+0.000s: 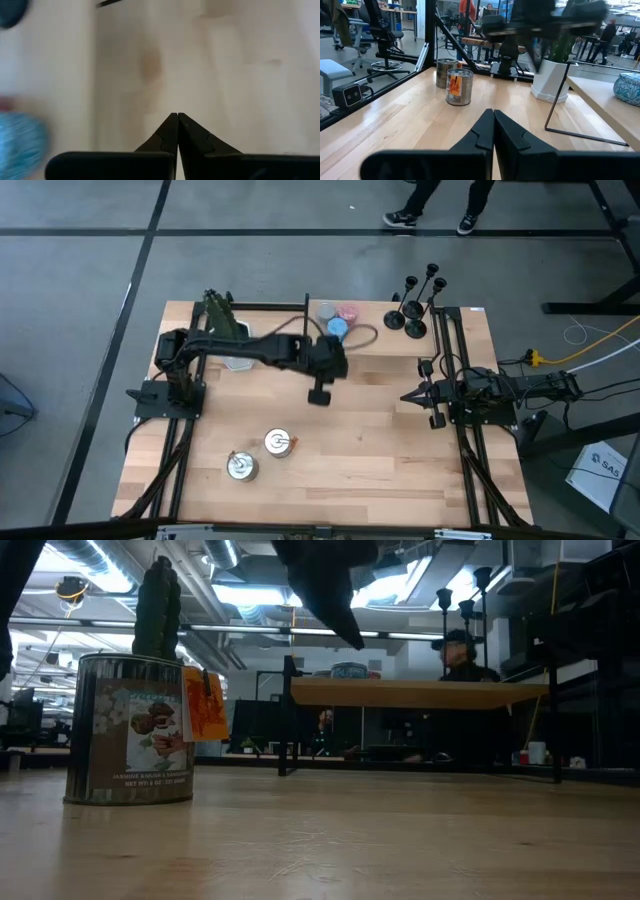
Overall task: Pick & Place candle stick holders
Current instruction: Put the right orange scented candle on the shelf
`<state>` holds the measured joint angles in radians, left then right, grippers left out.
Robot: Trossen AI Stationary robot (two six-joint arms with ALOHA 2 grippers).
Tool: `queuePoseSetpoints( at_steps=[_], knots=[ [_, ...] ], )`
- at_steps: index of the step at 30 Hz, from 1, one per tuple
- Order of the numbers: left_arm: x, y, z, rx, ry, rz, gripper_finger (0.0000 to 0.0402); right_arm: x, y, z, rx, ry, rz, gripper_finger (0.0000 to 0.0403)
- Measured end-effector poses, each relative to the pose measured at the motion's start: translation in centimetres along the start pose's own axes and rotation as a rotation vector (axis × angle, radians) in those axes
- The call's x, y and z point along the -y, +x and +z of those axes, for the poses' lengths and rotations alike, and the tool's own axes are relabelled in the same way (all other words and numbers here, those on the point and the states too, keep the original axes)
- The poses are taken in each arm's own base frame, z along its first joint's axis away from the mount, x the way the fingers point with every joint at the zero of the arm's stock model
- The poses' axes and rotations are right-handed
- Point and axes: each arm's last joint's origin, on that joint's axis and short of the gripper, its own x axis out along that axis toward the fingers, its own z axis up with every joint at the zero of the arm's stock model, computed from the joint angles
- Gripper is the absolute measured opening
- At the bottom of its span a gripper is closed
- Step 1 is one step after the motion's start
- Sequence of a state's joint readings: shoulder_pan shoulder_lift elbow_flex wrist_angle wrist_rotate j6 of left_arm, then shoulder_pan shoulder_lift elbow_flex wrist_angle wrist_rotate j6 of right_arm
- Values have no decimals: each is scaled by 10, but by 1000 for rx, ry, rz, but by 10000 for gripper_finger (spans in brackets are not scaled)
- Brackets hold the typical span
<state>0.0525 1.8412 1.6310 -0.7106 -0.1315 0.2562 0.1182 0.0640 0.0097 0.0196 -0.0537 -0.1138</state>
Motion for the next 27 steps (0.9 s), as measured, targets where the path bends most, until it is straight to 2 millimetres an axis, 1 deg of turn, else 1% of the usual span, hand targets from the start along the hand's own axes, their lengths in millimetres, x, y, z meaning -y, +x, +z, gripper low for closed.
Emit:
queuePoseSetpoints(
  at_steps=[7, 13, 20, 24, 27],
  knots=[
    [65, -12, 9, 0, 147, -103, 2, 0, 0, 0, 0, 0, 1, 11],
    [112, -25, 0, -102, 194, -180, 1, 0, 0, 0, 0, 0, 0, 11],
    [153, -44, -20, -293, 125, -212, 1, 0, 0, 0, 0, 0, 1, 11],
    [170, -56, -31, -385, 91, -205, 3, 0, 0, 0, 0, 0, 1, 11],
    [180, -66, -34, -396, 48, -201, 2, 0, 0, 0, 0, 0, 0, 11]
  ],
)
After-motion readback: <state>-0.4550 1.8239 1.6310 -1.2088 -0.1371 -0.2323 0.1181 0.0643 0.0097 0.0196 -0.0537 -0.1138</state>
